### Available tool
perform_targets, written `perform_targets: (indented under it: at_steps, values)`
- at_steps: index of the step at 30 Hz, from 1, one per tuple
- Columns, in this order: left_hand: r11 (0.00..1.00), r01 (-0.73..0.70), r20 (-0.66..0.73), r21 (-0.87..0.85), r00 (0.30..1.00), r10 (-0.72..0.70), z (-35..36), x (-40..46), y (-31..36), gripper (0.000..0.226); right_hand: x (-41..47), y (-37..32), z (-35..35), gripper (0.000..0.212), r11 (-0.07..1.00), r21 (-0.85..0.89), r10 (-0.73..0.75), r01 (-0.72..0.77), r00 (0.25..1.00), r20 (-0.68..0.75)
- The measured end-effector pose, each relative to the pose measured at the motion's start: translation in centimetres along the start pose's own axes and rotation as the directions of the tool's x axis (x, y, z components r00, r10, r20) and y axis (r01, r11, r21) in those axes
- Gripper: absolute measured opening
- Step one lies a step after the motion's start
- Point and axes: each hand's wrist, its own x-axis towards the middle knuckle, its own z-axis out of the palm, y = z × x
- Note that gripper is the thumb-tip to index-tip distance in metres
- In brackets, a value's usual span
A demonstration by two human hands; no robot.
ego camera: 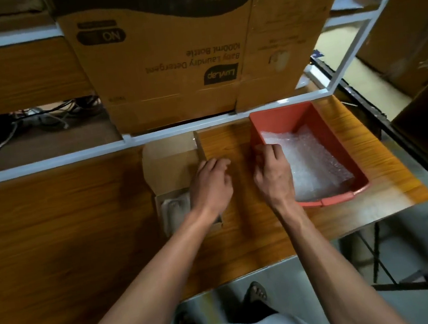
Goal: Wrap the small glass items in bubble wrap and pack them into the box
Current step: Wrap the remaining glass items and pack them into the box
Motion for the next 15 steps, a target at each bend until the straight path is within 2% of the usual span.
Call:
perform_targets:
  at_steps: [2, 5, 9, 11, 13, 15]
  values:
    - [0.995, -0.058, -0.006, -0.083, 0.998, 0.058, 1.5, 1.8, 3.7, 0.039, 1.2, 3.3, -2.1, 0.032, 0.992, -0.028, 0.125, -0.125, 0.992, -0.007]
    - [0.983, -0.114, 0.025, -0.147, 0.993, 0.119, 3.8, 4.0, 8.4, 0.038, 2.2, 8.9, -4.8, 0.035, 0.942, -0.139, 0.324, -0.305, 0.936, 0.140]
    - [0.986, -0.121, 0.179, -0.110, 0.974, 0.140, 7.5, 6.9, 12.5, 0.043, 2.5, 14.2, -7.3, 0.054, 0.863, -0.384, 0.425, -0.329, 0.883, 0.199]
    - [0.995, -0.050, 0.285, -0.082, 0.956, 0.071, 9.4, 8.3, 13.6, 0.046, 2.9, 15.8, -7.4, 0.047, 0.848, -0.429, 0.420, -0.310, 0.888, 0.189]
    - [0.997, 0.046, 0.373, -0.064, 0.928, -0.019, 11.2, 9.5, 14.3, 0.049, 3.3, 17.0, -7.0, 0.027, 0.834, -0.476, 0.397, -0.279, 0.903, 0.167]
    - [0.991, 0.127, 0.415, -0.052, 0.905, -0.095, 12.6, 10.4, 15.0, 0.052, 3.7, 17.8, -6.6, 0.017, 0.846, -0.461, 0.373, -0.268, 0.916, 0.150]
